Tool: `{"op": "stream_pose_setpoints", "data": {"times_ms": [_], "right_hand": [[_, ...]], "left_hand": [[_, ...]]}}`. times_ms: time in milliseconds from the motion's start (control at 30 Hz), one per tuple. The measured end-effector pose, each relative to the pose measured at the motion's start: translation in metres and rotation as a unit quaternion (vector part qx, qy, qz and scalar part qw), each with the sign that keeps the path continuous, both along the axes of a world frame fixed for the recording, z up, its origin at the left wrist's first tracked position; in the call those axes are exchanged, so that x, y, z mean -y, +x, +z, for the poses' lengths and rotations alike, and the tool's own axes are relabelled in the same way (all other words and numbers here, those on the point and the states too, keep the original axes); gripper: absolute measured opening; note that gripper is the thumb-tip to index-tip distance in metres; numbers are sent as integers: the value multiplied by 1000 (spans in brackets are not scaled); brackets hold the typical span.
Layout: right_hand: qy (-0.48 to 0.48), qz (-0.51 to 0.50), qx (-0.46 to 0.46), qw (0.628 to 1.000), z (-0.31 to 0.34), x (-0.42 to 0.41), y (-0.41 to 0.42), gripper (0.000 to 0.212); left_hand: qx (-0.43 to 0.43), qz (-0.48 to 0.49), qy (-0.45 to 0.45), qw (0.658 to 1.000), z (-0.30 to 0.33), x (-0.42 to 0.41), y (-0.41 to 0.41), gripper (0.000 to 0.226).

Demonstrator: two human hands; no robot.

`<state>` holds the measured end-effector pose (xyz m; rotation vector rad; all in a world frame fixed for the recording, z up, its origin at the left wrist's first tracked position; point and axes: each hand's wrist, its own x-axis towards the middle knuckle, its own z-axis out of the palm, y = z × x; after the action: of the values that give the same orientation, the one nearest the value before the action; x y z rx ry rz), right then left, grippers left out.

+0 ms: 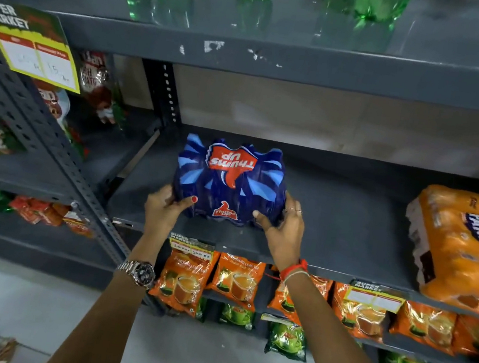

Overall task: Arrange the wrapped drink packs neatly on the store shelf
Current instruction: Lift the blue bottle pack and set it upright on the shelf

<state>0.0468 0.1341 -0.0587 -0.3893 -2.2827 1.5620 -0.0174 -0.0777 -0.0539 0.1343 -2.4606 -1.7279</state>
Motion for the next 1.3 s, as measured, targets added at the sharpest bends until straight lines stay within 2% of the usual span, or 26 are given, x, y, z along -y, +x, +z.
{"op": "stream_pose_setpoints", "data": {"times_ms": [100,167,333,467,567,667,700,767,833,900,967,1033,1100,1133,1200,1300], "right_hand": [[-122,23,-14,992,9,-5,4,64],[-222,3,-27,975,12,-12,-2,55],[-322,36,4,946,33,-24,-50,45],[-309,73,75,945,31,-22,-57,42],[-327,46,33,943,29,-18,-49,28],[-303,5,-25,953,11,-6,-36,17],[-271,-7,-38,962,5,1,-30,19],[-178,-38,-51,982,-4,18,-18,43],[-99,-47,-54,993,-6,41,-7,62],[-47,-28,-39,998,-9,65,2,55],[-8,30,-37,999,-13,87,10,47],[16,129,-57,990,-15,96,13,44],[44,218,-52,974,-11,89,5,41],[55,226,-48,971,-10,80,-2,38],[9,158,-73,985,-4,61,-14,31],[-99,32,-89,991,10,38,-39,30]], "left_hand": [[-66,99,80,990,0,-21,25,59],[-116,152,99,977,-2,-40,51,65],[-56,9,154,986,-5,-75,79,70],[19,-27,145,989,-2,-96,68,82],[43,-27,144,988,-2,-96,52,97],[56,-92,86,990,1,-77,25,104],[54,-127,68,988,3,-67,15,105],[55,-201,57,976,11,-50,-7,101],[86,-251,35,963,30,-36,-22,74],[129,-194,23,972,46,-27,-34,44],[123,-59,69,988,48,-19,-40,30],[44,88,166,981,42,-11,-43,26],[-51,219,202,953,37,-3,-41,26],[-81,262,204,940,36,-3,-35,26],[-139,286,182,931,28,-6,-20,27],[-188,237,187,935,8,-21,8,28]]}}
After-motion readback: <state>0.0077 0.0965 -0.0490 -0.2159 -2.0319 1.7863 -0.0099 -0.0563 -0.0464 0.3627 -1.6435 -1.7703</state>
